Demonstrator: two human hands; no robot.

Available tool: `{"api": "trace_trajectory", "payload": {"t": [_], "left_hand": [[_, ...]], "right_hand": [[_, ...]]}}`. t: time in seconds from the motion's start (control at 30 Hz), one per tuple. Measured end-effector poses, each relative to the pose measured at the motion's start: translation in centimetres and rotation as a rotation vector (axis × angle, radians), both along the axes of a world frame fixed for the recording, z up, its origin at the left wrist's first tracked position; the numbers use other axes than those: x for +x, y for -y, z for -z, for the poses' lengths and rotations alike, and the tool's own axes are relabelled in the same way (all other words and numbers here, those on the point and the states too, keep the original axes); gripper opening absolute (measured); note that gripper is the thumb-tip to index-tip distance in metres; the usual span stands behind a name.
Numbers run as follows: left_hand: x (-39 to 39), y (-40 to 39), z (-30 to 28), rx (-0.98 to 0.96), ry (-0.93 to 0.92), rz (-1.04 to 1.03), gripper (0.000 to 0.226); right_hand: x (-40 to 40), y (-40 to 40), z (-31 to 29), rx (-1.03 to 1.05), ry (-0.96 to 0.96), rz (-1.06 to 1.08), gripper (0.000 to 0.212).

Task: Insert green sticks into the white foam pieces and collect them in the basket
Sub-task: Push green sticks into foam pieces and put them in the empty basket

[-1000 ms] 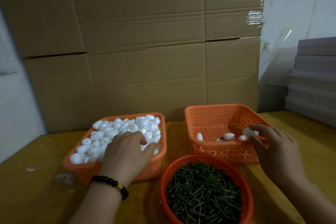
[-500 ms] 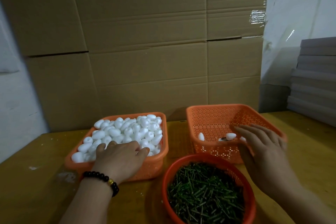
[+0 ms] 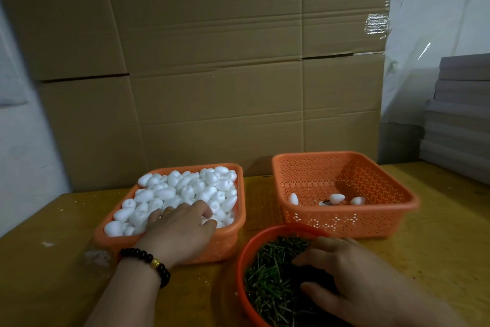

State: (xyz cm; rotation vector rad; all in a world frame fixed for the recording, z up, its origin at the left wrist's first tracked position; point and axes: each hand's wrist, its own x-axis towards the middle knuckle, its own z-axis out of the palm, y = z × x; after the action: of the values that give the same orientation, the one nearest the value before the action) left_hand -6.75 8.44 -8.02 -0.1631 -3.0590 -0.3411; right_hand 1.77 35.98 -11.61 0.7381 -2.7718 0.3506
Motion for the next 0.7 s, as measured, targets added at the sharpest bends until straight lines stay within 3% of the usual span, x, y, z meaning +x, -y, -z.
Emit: {"api": "trace_trajectory", "payload": {"t": [0.27,0.57,0.7], "left_hand": [[0.5,0.1,-0.1,0.268,0.017,0.147,0.019],[0.6,-2.0,0.1,0.645,-0.240,0.222,0.037],[1.2,-3.3,0.1,0.789,-0.255,0.297,0.035]], "right_hand": [[-0.3,0.0,0.1,-0.004,0.009,-0.046,0.043],[-0.2,0.0,-0.1,-0.005,0.005,-0.073,0.032],[-0.2,0.0,0.0,0.000,0.010,-0.072,0.030]]}}
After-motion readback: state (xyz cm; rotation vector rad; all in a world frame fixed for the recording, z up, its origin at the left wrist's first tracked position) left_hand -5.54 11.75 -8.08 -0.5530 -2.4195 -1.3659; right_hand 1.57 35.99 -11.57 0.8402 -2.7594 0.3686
